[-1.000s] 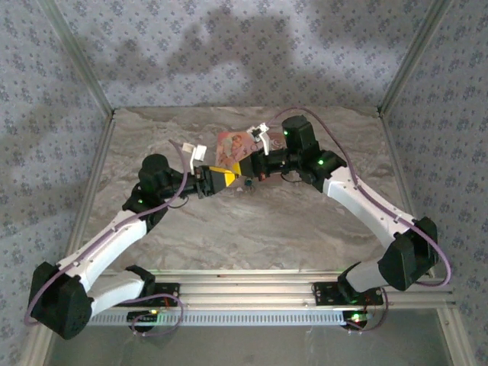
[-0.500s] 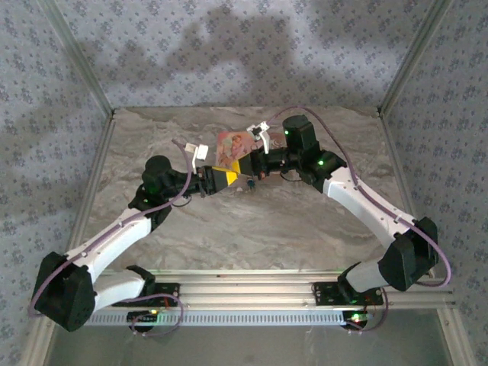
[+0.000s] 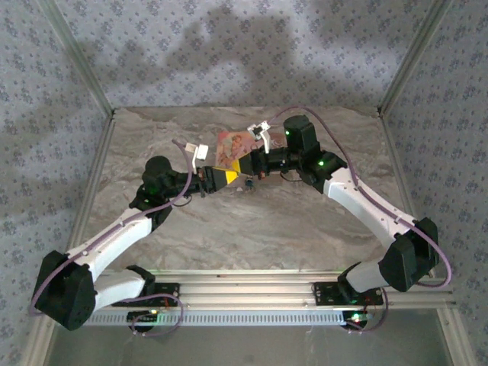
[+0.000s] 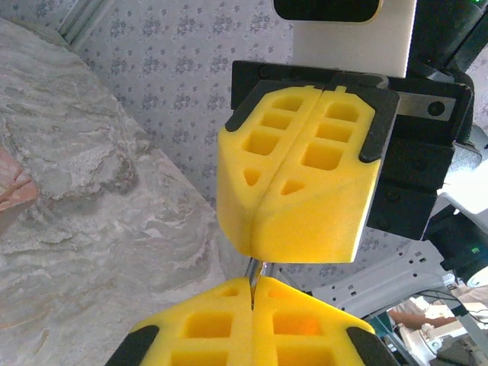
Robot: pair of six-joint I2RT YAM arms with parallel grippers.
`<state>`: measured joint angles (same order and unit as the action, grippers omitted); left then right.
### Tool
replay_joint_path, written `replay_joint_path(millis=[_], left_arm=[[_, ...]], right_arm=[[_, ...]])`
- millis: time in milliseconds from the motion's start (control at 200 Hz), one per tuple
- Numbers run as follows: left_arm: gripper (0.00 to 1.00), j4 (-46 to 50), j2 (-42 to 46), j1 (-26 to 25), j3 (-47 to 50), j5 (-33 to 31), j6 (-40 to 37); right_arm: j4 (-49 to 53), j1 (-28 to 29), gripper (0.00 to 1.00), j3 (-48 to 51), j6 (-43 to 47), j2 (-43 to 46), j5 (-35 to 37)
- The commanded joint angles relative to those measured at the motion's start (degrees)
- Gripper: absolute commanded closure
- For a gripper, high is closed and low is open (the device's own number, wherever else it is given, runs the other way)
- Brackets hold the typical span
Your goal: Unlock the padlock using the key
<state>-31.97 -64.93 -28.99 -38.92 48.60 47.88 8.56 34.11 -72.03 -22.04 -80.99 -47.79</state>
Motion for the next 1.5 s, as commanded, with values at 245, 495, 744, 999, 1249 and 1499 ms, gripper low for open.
replay_joint_path(millis=[245,495,744,999,1249,1499], left_arm=[[1.0,14.18,5.53,1.52,0.85,-5.25,-9.12],[1.0,39.5,5.94,2.35,-1.37,-14.8,-20.72],[1.0,43.31,6.66,2.4,1.74,-18.92,-20.98],[1.0,47.04,7.35,2.27,0.88,-20.93,-22.68],[1.0,46.07,7.18,2.27,2.64,-19.25,-24.42],[1.0,44.16,7.35,2.31,4.52,-19.4,-24.85]], right_arm=[[0.92,-0.5,0.42,2.43,-5.16,2.38,9.82],[7.76,1.74,0.45,13.7,-10.84,1.6,37.83],[9.31,9.23,0.46,15.56,-17.86,-7.17,55.84],[6.77,10.49,0.44,8.85,-16.27,-17.65,63.01],[7.97,11.57,0.48,1.71,-17.63,-24.24,67.74],[8.97,12.3,0.48,-2.49,-20.25,-29.49,69.35]])
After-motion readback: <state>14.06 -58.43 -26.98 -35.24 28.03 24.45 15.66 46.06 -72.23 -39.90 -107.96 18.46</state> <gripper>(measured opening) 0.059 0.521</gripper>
